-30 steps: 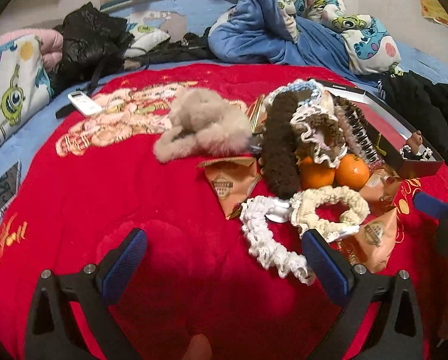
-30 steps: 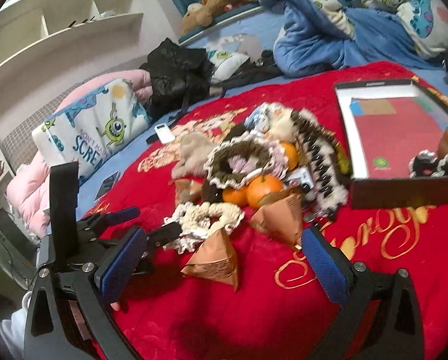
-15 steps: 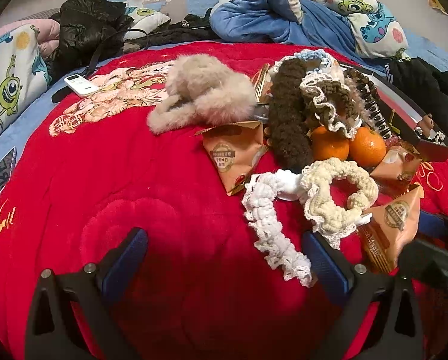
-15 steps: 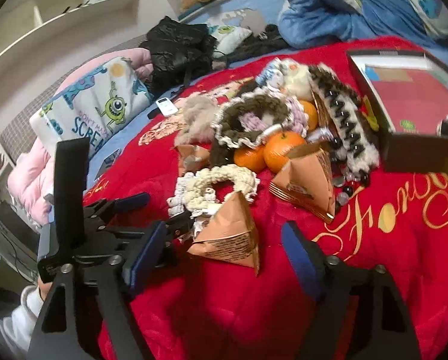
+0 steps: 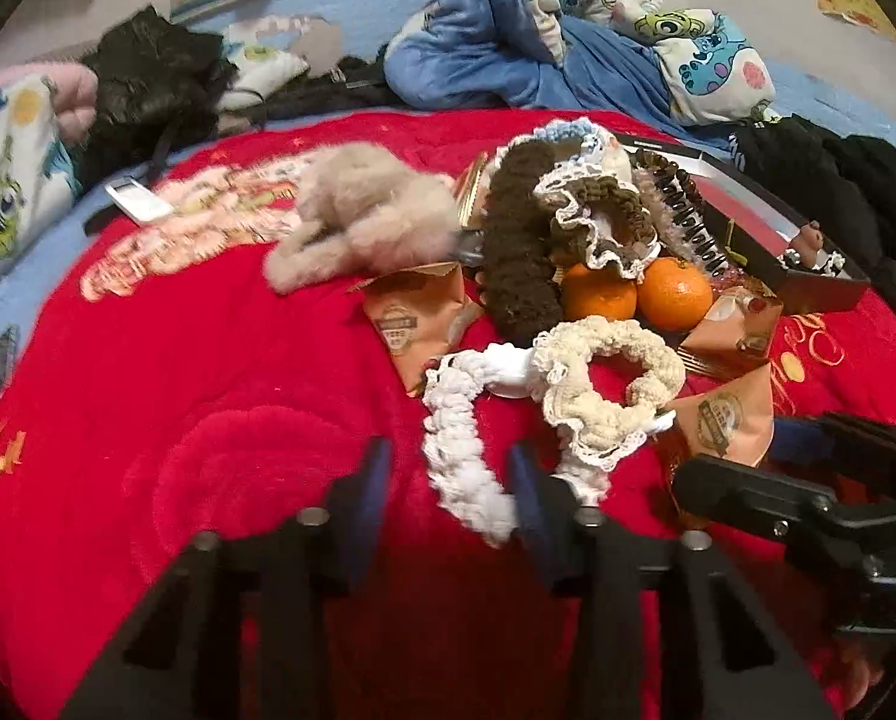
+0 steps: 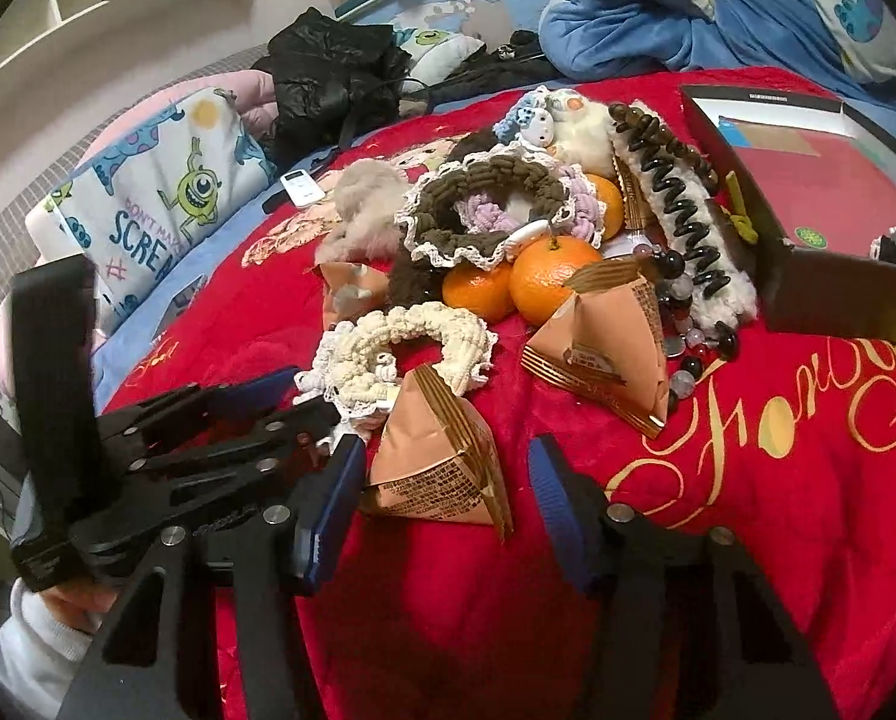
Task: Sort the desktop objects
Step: 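Grasp the white crocheted scrunchie with the left tool while the right tool grasps a paper-wrapped triangular snack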
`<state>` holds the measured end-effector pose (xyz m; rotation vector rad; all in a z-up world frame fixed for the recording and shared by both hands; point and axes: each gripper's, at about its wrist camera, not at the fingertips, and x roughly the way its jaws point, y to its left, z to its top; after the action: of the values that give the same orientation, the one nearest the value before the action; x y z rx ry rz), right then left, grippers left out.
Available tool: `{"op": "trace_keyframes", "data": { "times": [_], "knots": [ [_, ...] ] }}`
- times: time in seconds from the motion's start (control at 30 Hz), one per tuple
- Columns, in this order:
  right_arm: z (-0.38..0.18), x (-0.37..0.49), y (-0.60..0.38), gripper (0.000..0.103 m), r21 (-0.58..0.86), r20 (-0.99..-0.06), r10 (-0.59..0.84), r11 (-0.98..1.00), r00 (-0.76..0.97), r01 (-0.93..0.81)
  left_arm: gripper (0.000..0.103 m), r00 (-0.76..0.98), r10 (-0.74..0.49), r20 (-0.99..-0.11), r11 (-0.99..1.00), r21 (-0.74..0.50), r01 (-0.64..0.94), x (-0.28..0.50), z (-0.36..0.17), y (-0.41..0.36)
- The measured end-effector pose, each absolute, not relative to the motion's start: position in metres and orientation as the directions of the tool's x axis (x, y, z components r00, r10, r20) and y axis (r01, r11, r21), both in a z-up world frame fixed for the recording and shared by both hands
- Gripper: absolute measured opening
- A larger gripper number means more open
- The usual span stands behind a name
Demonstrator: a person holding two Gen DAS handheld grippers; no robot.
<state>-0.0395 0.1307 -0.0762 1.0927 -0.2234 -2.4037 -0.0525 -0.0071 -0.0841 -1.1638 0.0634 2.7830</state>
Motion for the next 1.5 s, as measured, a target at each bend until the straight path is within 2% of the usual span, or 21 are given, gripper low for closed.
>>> {"op": "trace_keyframes", "data": {
  "times": [0.07, 0.13, 0.23, 0.43, 0.8, 1.5],
  "knots": [
    [-0.076, -0.039, 0.128, 0.055, 0.330, -0.666, -0.488, -0.871, -0.564, 0.364, 0.029, -0.702, 0.101, -0.705, -0.992, -0.014, -0.128, -0.050, -0.082, -0.008],
    [-0.076, -0.038, 0.126, 0.047, 0.340, -0.665, -0.502, -0.863, -0.553, 0.374, 0.020, -0.710, 0.115, -0.694, -0.992, -0.046, -0.116, -0.046, -0.080, -0.013],
    [-0.076, -0.037, 0.124, 0.045, 0.317, -0.670, -0.484, -0.872, -0.563, 0.373, 0.014, -0.703, 0.154, -0.694, -0.988, -0.092, -0.125, -0.040, -0.082, -0.018],
    [-0.075, -0.036, 0.120, 0.044, 0.289, -0.681, -0.463, -0.882, -0.567, 0.372, 0.012, -0.721, 0.121, -0.682, -0.989, -0.024, -0.144, -0.029, -0.083, -0.012],
    [-0.072, -0.034, 0.120, 0.044, 0.283, -0.684, -0.458, -0.884, -0.568, 0.372, 0.011, -0.723, 0.167, -0.670, -0.986, -0.092, -0.142, -0.017, -0.076, -0.025],
    [-0.049, -0.017, 0.108, 0.041, 0.223, -0.636, -0.460, -0.878, -0.620, 0.424, 0.011, -0.797, 0.170, -0.580, -0.985, -0.090, -0.145, 0.007, -0.030, -0.022]
  ]
}}
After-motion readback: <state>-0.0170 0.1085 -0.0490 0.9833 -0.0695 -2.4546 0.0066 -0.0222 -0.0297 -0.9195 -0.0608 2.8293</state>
